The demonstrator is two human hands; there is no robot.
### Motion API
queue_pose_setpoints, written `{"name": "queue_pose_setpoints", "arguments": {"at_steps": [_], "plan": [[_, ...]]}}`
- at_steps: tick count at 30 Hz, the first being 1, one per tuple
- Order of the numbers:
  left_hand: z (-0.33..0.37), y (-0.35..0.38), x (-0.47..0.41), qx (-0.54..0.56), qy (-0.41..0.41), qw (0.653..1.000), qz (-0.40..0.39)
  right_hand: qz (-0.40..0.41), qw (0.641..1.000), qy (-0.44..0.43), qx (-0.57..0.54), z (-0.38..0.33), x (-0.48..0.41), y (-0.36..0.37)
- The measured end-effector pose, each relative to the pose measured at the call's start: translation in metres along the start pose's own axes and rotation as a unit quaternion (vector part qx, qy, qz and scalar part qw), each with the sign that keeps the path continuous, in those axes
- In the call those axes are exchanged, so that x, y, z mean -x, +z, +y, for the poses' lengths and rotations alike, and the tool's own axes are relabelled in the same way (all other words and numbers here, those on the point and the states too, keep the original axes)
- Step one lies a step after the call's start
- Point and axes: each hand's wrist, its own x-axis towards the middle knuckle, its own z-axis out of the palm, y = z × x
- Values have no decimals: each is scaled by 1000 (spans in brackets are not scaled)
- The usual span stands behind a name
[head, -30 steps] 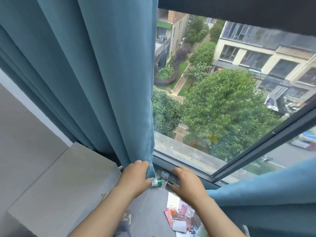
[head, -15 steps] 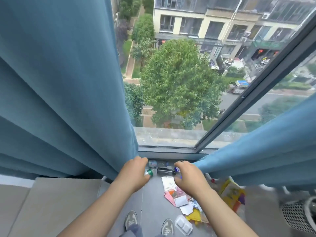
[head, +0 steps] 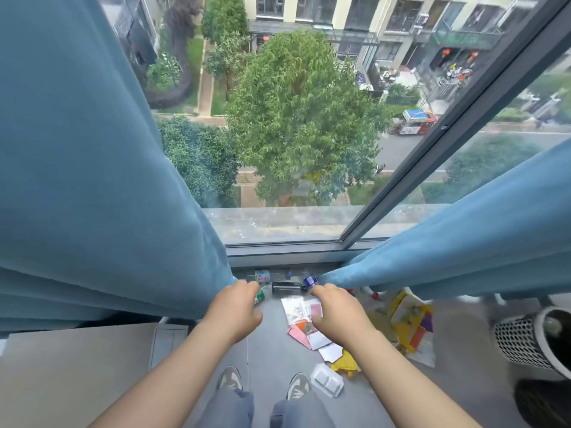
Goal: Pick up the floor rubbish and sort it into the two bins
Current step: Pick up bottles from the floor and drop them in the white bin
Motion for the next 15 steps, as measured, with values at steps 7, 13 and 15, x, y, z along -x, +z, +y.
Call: {"name": "queue_pose_setpoints", "arguments": {"at_steps": [7, 13, 15], "plan": [[-17, 67, -76, -5, -17, 1000, 15, -1, 1000, -7, 0, 30, -83, 56], [-52, 163, -173, -14, -25, 999, 18, 2, 1000, -1, -10, 65, -181, 153], [-64, 197, -208, -17, -29, 999, 16, 4, 1000, 2, -14, 76, -213, 188]]}}
